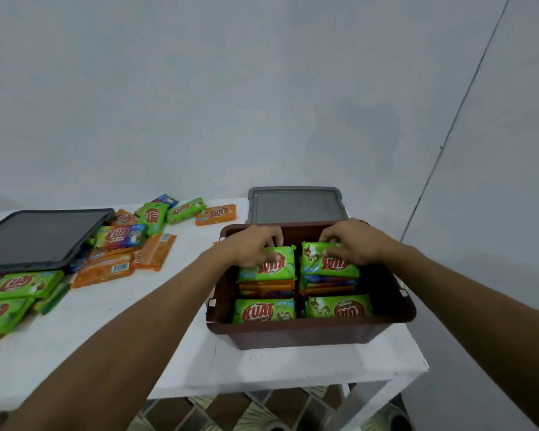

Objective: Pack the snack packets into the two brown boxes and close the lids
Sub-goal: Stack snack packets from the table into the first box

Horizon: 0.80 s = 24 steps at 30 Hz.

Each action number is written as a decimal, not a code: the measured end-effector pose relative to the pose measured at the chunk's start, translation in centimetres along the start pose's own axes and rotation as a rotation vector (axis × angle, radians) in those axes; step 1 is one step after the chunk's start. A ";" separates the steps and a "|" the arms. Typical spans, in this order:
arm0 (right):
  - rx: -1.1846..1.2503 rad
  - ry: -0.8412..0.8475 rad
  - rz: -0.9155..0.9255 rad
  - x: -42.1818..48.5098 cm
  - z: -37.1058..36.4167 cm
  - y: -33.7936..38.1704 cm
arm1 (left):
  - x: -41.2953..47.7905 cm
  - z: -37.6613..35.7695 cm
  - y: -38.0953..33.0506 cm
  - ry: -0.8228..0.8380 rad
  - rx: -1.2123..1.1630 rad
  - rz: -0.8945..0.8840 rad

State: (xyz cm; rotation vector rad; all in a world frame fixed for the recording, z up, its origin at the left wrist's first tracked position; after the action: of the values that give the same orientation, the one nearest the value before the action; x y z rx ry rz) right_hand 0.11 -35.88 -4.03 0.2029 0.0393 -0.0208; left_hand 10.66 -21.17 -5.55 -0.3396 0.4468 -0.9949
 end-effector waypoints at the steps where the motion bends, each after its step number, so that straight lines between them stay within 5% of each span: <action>1: -0.045 -0.057 -0.002 -0.1 -0.1 -0.1 | 0.0 -0.1 0.3 -0.039 0.068 0.008; 7: -0.120 -0.186 0.011 -0.8 -0.1 0.1 | -0.8 -0.1 -1.1 -0.238 0.555 -0.042; 14: -0.103 -0.005 0.039 -0.6 -1.1 0.8 | -1.1 -0.7 -0.9 -0.076 0.368 -0.114; 21: -0.114 0.001 0.049 -0.5 -1.1 1.0 | -0.9 -0.3 -1.0 -0.103 0.415 -0.118; 24: -0.046 0.012 0.029 -0.2 -0.7 0.8 | -1.5 0.9 -0.8 -0.061 0.263 -0.121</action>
State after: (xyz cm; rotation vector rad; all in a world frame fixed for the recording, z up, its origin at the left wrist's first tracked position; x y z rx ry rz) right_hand -0.06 -34.94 -4.51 0.1575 0.0487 0.0102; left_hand 9.84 -20.20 -4.15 -0.1611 0.2381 -1.1435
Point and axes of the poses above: each hand's wrist, its own x-axis towards the middle knuckle, its own z-axis out of the back of the hand, y = z × x, the point moved 7 cm from there along x, towards the middle knuckle, and after that the axes turned 6 degrees about z, right-handed, at the moved point
